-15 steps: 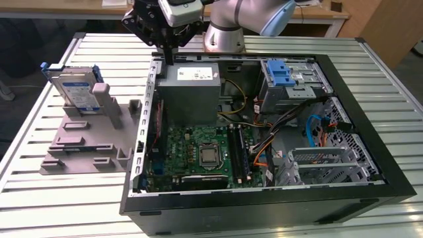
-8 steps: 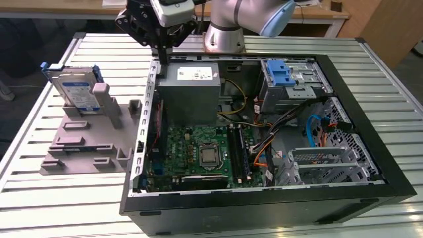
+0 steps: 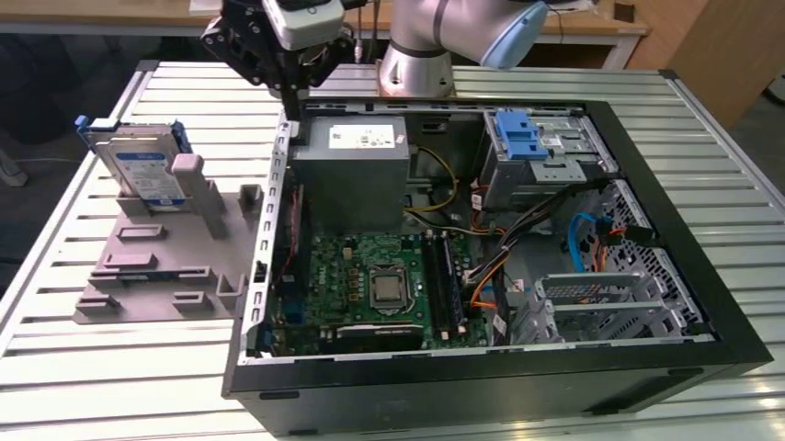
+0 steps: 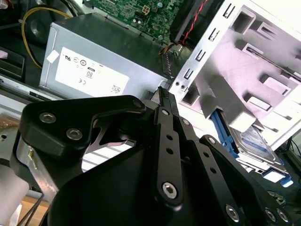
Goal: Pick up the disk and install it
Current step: 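Reach for the disk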
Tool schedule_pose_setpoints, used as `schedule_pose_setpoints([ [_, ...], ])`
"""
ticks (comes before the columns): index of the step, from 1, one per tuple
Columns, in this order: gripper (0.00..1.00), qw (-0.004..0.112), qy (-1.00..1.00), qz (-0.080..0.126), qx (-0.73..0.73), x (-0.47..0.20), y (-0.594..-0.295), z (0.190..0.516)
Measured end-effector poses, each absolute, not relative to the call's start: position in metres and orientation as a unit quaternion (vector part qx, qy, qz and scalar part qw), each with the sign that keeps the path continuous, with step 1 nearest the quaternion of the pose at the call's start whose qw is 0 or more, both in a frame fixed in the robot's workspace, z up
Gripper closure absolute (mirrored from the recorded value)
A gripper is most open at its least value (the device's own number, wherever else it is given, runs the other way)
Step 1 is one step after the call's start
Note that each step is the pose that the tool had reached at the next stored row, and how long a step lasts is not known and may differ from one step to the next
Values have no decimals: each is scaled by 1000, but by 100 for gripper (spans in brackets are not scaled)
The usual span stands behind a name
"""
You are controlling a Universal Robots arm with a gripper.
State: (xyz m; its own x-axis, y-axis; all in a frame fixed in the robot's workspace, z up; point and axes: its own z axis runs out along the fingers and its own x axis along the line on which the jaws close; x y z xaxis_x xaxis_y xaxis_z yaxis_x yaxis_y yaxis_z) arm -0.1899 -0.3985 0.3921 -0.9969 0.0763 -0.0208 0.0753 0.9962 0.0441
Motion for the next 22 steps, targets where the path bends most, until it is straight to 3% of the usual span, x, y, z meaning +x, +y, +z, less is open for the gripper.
schedule_pose_setpoints([
  [9, 89, 10, 999, 22, 38, -204, -398, 392],
  [22, 89, -3, 999, 21, 38, -230, -392, 391],
])
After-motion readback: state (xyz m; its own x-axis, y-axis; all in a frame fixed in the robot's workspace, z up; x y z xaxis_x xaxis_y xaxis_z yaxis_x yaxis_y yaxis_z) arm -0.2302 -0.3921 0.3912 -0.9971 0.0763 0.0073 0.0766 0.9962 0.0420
